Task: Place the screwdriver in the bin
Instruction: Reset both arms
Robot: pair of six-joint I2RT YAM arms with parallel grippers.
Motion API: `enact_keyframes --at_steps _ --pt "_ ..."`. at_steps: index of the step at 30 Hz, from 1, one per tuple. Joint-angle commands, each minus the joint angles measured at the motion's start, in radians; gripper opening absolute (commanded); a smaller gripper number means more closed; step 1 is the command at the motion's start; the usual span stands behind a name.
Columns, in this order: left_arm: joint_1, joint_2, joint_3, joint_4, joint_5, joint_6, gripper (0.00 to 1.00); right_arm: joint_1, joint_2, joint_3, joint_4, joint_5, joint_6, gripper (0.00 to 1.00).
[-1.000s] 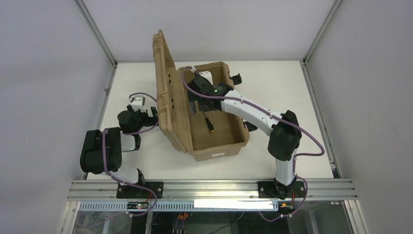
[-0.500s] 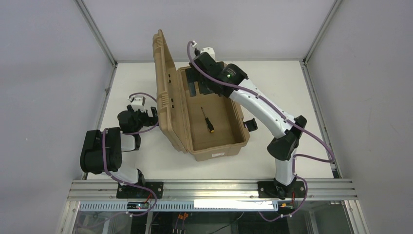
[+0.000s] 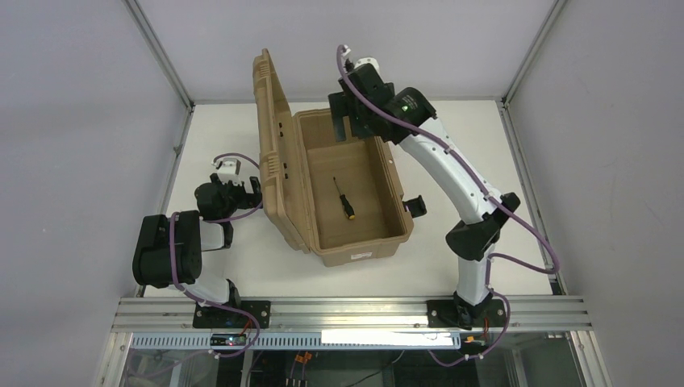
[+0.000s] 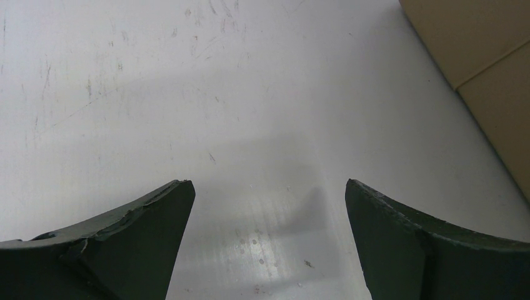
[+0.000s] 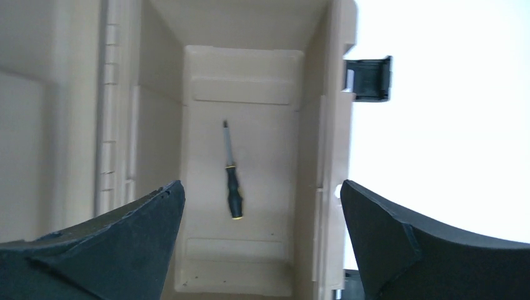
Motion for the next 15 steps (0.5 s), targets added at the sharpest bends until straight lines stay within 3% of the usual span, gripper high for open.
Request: enact_keyframes --at_steps 1,15 --pt "0.002 -0.010 -0.006 0.042 0.020 0.005 0.99 -0.102 -0.093 -0.055 0.003 -0.030 -0.045 0.98" --pt "0.002 -0.010 -0.007 0.042 0.020 0.006 0.99 -0.572 -0.257 -0.254 0.093 -0.263 -0.153 0.97"
